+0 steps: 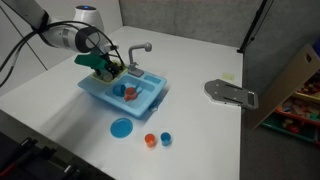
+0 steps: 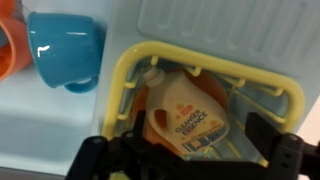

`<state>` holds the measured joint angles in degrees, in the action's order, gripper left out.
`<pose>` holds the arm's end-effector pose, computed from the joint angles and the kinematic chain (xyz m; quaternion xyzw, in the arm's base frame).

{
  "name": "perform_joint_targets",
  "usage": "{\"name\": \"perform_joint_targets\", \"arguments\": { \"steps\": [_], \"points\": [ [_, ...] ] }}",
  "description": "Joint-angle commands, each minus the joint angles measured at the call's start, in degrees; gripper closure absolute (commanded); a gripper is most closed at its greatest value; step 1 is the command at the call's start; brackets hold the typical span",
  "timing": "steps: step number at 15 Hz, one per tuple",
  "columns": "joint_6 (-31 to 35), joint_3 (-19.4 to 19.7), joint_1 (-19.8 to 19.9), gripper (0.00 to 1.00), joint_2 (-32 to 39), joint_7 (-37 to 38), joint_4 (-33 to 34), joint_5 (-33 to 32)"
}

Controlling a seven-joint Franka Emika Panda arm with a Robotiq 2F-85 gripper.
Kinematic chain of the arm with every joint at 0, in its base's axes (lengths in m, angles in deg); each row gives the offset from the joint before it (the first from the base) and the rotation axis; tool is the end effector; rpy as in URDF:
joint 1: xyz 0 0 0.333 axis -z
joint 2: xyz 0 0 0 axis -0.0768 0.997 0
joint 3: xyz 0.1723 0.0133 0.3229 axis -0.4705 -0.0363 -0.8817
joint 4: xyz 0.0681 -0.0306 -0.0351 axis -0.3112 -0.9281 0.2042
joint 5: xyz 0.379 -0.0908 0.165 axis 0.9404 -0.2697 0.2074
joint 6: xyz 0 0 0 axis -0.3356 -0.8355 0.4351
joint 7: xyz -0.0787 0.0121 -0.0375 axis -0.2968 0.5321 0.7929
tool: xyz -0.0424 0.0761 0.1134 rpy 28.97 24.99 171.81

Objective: Put the bottle inside the sink

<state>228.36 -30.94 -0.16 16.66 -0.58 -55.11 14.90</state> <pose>0.6670 0.1149 0.0682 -0.9970 -0.0683 -0.0104 0.0355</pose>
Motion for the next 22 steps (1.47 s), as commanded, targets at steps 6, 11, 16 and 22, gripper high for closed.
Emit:
{"name": "perform_joint_targets", "arguments": {
  "steps": [6, 11, 16, 22],
  "points": [
    [-0.3, -0.8, 0.6, 0.28, 2.8, -2.1, 3.0, 0.2],
    [-0.6, -0.6, 0.4, 0.68, 2.2, -1.5, 2.8, 0.3],
    [-0.5, -0.8, 0.4, 0.82, -0.6, -1.2, 1.1, 0.5],
    [-1.3, -0.9, 0.4, 0.86, -5.0, -0.6, -1.0, 0.8]
  ]
}}
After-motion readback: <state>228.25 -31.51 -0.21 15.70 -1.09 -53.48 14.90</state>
